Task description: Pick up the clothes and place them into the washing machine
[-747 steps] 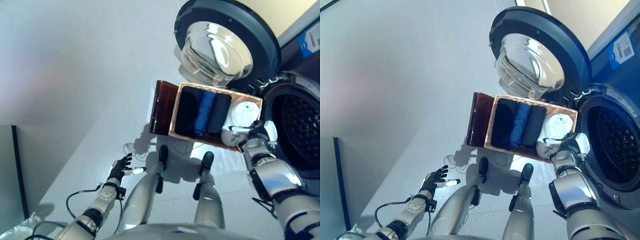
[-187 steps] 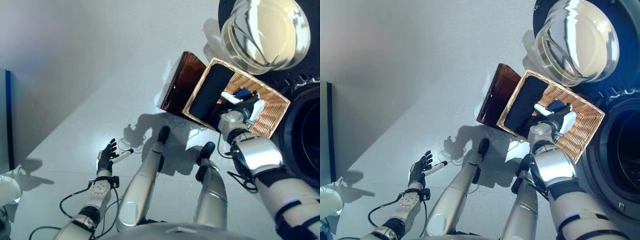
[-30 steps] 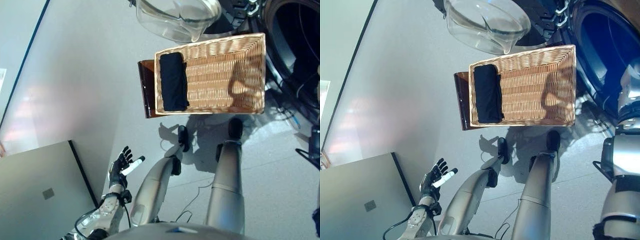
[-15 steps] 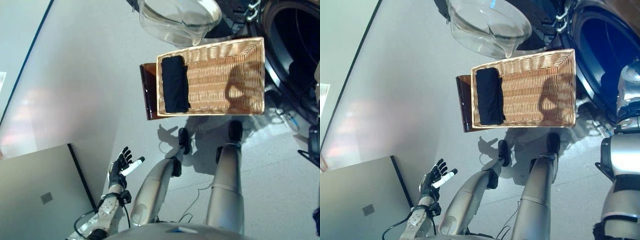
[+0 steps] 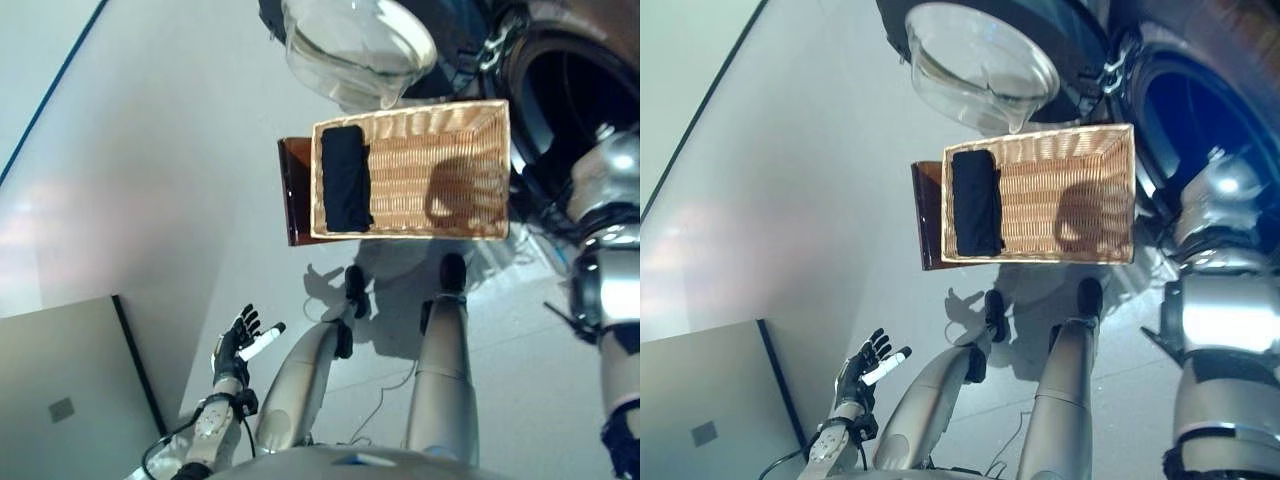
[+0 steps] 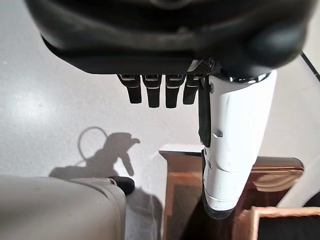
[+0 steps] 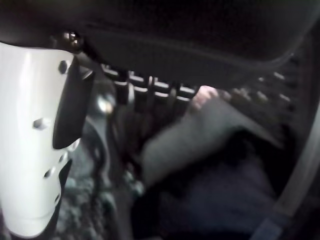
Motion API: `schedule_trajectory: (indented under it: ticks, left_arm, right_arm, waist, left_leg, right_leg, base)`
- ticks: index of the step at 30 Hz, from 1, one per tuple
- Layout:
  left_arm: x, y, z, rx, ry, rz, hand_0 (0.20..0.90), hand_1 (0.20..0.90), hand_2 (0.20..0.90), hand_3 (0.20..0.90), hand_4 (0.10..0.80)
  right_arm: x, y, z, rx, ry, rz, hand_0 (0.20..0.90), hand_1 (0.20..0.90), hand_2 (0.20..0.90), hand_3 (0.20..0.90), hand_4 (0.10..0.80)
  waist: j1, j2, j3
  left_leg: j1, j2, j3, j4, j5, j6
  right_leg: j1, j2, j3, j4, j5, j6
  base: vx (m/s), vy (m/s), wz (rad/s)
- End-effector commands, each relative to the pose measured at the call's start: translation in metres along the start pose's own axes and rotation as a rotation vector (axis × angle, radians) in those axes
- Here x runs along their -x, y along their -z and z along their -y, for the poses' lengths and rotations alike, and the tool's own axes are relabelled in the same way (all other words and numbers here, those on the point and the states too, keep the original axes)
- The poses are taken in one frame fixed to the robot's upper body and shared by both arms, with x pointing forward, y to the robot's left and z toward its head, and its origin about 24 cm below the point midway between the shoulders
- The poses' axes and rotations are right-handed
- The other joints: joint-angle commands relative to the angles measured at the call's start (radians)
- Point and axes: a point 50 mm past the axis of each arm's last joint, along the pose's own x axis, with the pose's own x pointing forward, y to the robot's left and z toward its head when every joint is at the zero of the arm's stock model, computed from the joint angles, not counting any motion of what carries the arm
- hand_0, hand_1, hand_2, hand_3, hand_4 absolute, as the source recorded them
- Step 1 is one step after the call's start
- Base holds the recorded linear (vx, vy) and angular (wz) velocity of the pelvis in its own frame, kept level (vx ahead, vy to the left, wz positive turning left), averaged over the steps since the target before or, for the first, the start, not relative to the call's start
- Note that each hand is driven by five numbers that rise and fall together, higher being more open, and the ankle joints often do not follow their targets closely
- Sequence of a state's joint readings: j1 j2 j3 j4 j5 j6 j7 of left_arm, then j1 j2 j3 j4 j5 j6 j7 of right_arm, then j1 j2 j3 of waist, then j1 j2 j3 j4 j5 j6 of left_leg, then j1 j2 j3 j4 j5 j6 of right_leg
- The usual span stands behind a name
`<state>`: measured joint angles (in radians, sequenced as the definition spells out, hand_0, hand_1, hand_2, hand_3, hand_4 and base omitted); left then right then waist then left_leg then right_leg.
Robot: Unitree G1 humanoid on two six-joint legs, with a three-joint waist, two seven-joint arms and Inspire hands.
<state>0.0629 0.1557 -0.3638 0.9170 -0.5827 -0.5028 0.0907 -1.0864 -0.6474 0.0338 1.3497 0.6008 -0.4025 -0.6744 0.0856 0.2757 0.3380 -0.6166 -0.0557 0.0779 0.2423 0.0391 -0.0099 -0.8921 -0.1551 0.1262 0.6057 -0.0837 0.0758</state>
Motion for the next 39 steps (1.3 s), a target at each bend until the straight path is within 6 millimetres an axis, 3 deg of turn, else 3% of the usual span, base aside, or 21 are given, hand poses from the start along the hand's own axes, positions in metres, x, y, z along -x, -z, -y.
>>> schedule_trajectory:
  ticks: [1,3,6,7,12,17,18,19,22,29,32,33,34,35,38,39]
  left_arm:
    - [0.004,0.001,-0.043,-0.036,-0.159,-0.012,0.9,0.9,0.9,0.9,0.8]
    - [0.004,0.001,-0.041,-0.03,-0.157,-0.012,0.9,0.9,0.9,0.9,0.8]
    - [0.004,0.002,-0.043,-0.029,-0.171,-0.015,0.9,0.9,0.9,0.9,0.8]
    - [0.005,0.004,-0.047,-0.034,-0.182,-0.031,0.9,0.9,0.9,0.9,0.8]
    - [0.007,0.011,-0.051,-0.047,-0.208,-0.069,0.9,0.9,0.9,0.9,0.8]
    - [0.009,0.018,-0.057,-0.052,-0.245,-0.116,0.9,0.9,0.9,0.9,0.8]
    - [0.009,0.019,-0.058,-0.059,-0.257,-0.127,0.9,0.9,0.9,0.9,0.8]
    - [0.009,0.019,-0.058,-0.06,-0.258,-0.128,0.9,0.9,0.9,0.9,0.8]
    - [0.012,0.024,-0.065,-0.084,-0.289,-0.168,0.9,0.9,0.9,0.9,0.8]
    - [0.025,0.039,-0.079,-0.164,-0.333,-0.274,0.9,0.9,0.9,0.9,0.8]
    - [0.033,0.048,-0.085,-0.196,-0.346,-0.332,0.9,0.9,0.9,0.9,0.8]
    - [0.034,0.048,-0.085,-0.196,-0.347,-0.333,0.9,0.9,0.9,0.9,0.8]
    - [0.04,0.055,-0.086,-0.221,-0.342,-0.369,0.9,0.9,0.9,0.9,0.8]
    - [0.042,0.057,-0.087,-0.224,-0.344,-0.388,0.9,0.9,0.9,0.9,0.8]
    - [0.049,0.064,-0.088,-0.213,-0.345,-0.421,0.9,0.9,0.9,0.9,0.8]
    - [0.049,0.064,-0.088,-0.213,-0.345,-0.421,0.9,0.9,0.9,0.9,0.8]
  right_arm:
    - [0.01,0.032,0.02,-0.034,-0.037,0.003,0.9,0.9,0.9,0.9,0.8]
    - [0.036,0.069,0.02,-0.041,-0.084,-0.096,0.9,0.9,0.9,0.9,0.8]
    - [0.05,0.087,0.021,-0.065,-0.111,-0.151,0.9,0.9,0.9,0.9,0.8]
    - [0.064,0.104,0.023,-0.053,-0.137,-0.203,0.9,0.9,0.9,0.9,0.8]
    - [0.088,0.132,0.031,-0.041,-0.187,-0.295,0.9,0.9,0.9,0.9,0.8]
    - [0.119,0.162,0.052,0.018,-0.267,-0.375,0.9,0.9,0.9,0.9,0.8]
    - [0.129,0.178,0.072,0.099,-0.298,-0.415,0.9,0.9,0.9,0.9,0.8]
    - [0.129,0.178,0.072,0.1,-0.298,-0.415,0.9,0.9,0.9,0.9,0.8]
    - [0.15,0.198,0.102,0.186,-0.328,-0.492,0.9,0.9,0.9,0.9,0.8]
    - [0.202,0.236,0.195,0.473,-0.404,-0.721,0.9,0.9,0.9,0.9,0.8]
    - [0.227,0.244,0.232,0.619,-0.454,-0.82,0.9,0.9,0.9,0.9,0.8]
    - [0.228,0.244,0.232,0.62,-0.454,-0.82,0.9,0.9,0.9,0.9,0.8]
    - [0.245,0.247,0.262,0.732,-0.485,-0.907,0.9,0.9,0.9,0.9,0.8]
    - [0.251,0.248,0.273,0.781,-0.492,-0.935,0.9,0.9,0.9,0.9,0.8]
    - [0.269,0.247,0.3,0.857,-0.483,-1.026,0.9,0.9,0.9,0.9,0.8]
    - [0.269,0.247,0.3,0.857,-0.483,-1.026,0.9,0.9,0.9,0.9,0.8]
  waist:
    - [0.04,0.036,-0.076]
    - [0.044,0.016,-0.08]
    - [0.045,-0.001,-0.082]
    - [0.048,-0.018,-0.087]
    - [0.049,-0.06,-0.094]
    - [0.039,-0.115,-0.109]
    - [0.033,-0.139,-0.129]
    - [0.032,-0.138,-0.127]
    - [0.022,-0.169,-0.166]
    - [-0.008,-0.22,-0.27]
    - [-0.012,-0.237,-0.319]
    - [-0.012,-0.237,-0.318]
    - [-0.013,-0.245,-0.348]
    - [-0.012,-0.25,-0.362]
    - [-0.017,-0.255,-0.4]
    - [-0.017,-0.255,-0.399]
  left_leg:
    - [-0.083,-0.008,-0.007,0.016,0.005,-0.02]
    - [-0.064,-0.008,-0.014,0.006,0.009,-0.018]
    - [-0.047,-0.01,-0.021,-0.002,0.01,-0.016]
    - [-0.036,-0.011,-0.026,-0.005,0.01,-0.014]
    - [0.007,-0.011,-0.035,-0.011,0.003,-0.009]
    - [0.09,-0.006,-0.047,-0.03,-0.006,-0.006]
    - [0.135,-0.005,-0.051,-0.049,-0.009,-0.006]
    - [0.139,-0.005,-0.052,-0.05,-0.008,-0.006]
    - [0.219,-0.002,-0.057,-0.098,-0.002,-0.007]
    - [0.401,0.002,-0.058,-0.183,-0.015,-0.009]
    - [0.473,0.001,-0.052,-0.216,-0.022,-0.007]
    - [0.477,0.001,-0.052,-0.219,-0.021,-0.007]
    - [0.513,-0.001,-0.044,-0.244,-0.022,-0.006]
    - [0.527,-0.003,-0.039,-0.257,-0.021,-0.005]
    - [0.568,-0.009,-0.038,-0.289,-0.022,-0.004]
    - [0.568,-0.009,-0.039,-0.289,-0.022,-0.004]
  right_leg:
    - [0.079,0.056,-0.089,-0.08,-0.006,-0.083]
    - [0.113,0.053,-0.105,-0.102,-0.001,-0.081]
    - [0.139,0.049,-0.116,-0.118,0.003,-0.079]
    - [0.161,0.047,-0.124,-0.132,0.006,-0.076]
    - [0.22,0.042,-0.138,-0.163,0.016,-0.07]
    - [0.326,0.043,-0.152,-0.22,0.027,-0.058]
    - [0.379,0.041,-0.162,-0.253,0.033,-0.051]
    - [0.383,0.041,-0.163,-0.255,0.034,-0.051]
    - [0.465,0.038,-0.176,-0.319,0.053,-0.037]
    - [0.657,0.02,-0.193,-0.458,0.085,-0.001]
    - [0.732,0.013,-0.194,-0.515,0.101,0.012]
    - [0.736,0.013,-0.194,-0.517,0.102,0.012]
    - [0.769,0.005,-0.188,-0.547,0.117,0.023]
    - [0.781,0.002,-0.184,-0.561,0.124,0.028]
    - [0.814,-0.008,-0.185,-0.589,0.13,0.039]
    - [0.814,-0.008,-0.185,-0.589,0.13,0.039]
  base:
    - [0.0,0.0,0.0]
    - [0.015,0.005,0.03]
    - [0.028,0.003,0.09]
    - [0.037,0.006,0.14]
    - [0.05,0.007,0.07]
    - [0.081,-0.008,0.05]
    - [0.101,-0.001,-0.03]
    - [0.122,-0.007,-0.07]
    - [0.093,-0.017,-0.06]
    - [0.116,-0.028,-0.01]
    - [0.112,-0.028,-0.04]
    - [0.102,-0.021,-0.08]
    - [0.067,-0.014,-0.14]
    - [0.087,-0.011,-0.16]
    - [0.062,0.008,-0.06]
    - [0.025,0.014,-0.06]
